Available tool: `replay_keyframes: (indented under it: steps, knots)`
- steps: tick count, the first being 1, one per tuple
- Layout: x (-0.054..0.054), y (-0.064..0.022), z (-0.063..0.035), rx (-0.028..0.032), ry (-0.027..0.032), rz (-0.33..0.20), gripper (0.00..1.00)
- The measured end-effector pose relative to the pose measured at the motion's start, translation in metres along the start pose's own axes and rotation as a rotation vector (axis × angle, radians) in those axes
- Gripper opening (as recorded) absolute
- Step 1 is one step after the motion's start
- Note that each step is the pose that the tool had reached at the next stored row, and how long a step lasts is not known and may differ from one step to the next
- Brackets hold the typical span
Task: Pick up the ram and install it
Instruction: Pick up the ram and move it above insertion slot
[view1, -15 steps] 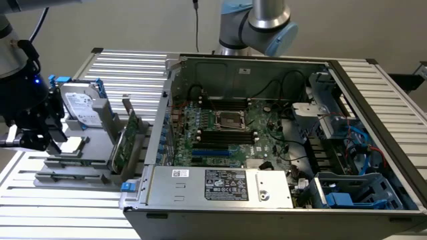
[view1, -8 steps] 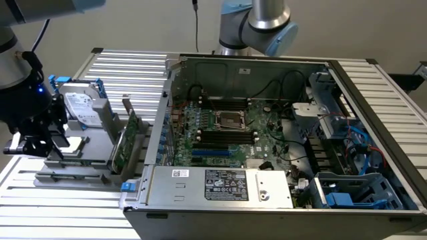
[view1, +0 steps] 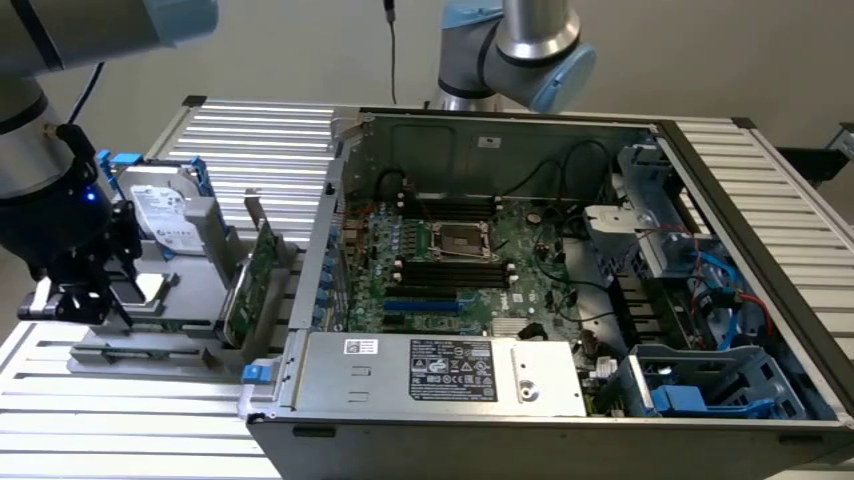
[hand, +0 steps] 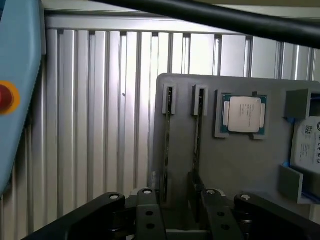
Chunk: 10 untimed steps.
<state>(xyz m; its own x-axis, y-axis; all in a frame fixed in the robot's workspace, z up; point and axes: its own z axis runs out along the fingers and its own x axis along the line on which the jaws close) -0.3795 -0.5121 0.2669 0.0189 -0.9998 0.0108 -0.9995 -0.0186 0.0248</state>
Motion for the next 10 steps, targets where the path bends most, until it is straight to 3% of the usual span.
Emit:
replay_keyframes:
  steps: [10]
  knots:
    - [0.0,-0.0005,0.0183,-0.0001,-0.0004,0.012,0.36]
